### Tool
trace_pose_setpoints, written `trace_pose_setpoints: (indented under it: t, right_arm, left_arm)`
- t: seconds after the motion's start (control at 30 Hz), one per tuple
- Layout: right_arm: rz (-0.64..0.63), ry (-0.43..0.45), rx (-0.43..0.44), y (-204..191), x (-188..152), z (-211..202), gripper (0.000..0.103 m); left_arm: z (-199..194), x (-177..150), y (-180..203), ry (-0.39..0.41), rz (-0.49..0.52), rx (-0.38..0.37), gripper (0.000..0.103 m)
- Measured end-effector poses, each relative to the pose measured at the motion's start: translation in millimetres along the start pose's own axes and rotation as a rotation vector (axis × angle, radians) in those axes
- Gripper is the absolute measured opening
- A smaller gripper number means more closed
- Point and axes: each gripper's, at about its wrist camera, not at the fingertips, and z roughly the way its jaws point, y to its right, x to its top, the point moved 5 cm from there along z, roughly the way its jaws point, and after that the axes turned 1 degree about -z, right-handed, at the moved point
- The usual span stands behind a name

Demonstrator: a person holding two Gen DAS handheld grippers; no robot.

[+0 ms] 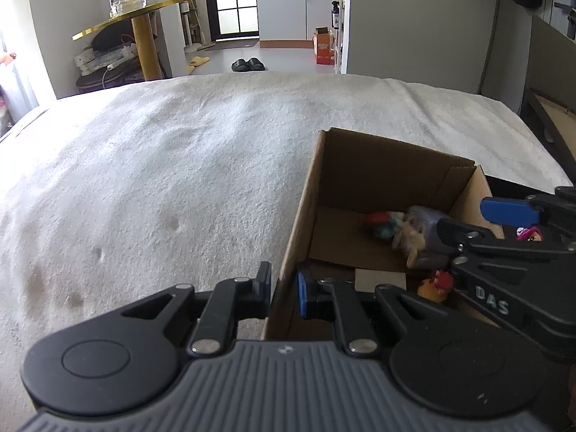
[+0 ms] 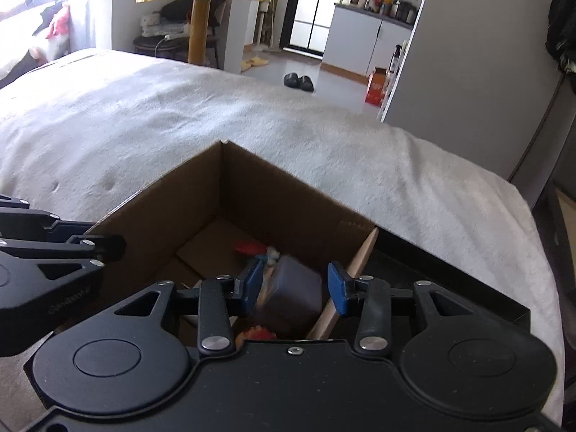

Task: Organize rigid objects
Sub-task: 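Carry the grey cube into the cardboard box and open the right gripper, then move the right gripper to the lime-green container and close on it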

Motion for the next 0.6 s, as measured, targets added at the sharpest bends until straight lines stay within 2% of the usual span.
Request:
trace_pose_setpoints:
  t: [0.23, 0.33, 0.4, 0.5, 0.6]
  right_arm:
    - [0.111, 0.033, 0.044, 20.4, -6.6, -20.0, 0.043]
    - [0.192, 0.046, 0.052, 37.3, -12.3, -27.9, 0.049]
    - [0.231, 0.054, 0.040, 49.0, -17.9, -32.2, 0.057]
    - [0.264, 0.054, 0.017, 63.5, -29.6, -34.9, 0.064]
    - [0.283, 0.036, -0.004, 75.4, -43.6, -34.2, 0.066]
  left_arm:
    - [-5.5, 2.4, 6.4, -0.005, 0.026, 0.015, 0.021]
    - [-8.4, 4.3, 8.8, -0.008, 0.019, -0.002, 0.038]
    - [-11.1, 5.4, 12.9, 0.003, 0.029, -0.013, 0.052]
    - [-12.9, 5.6, 21.8, 0.010, 0.071, 0.002, 0.062]
    - [-13.8, 6.2, 27.1, 0.010, 0.087, 0.009, 0.065]
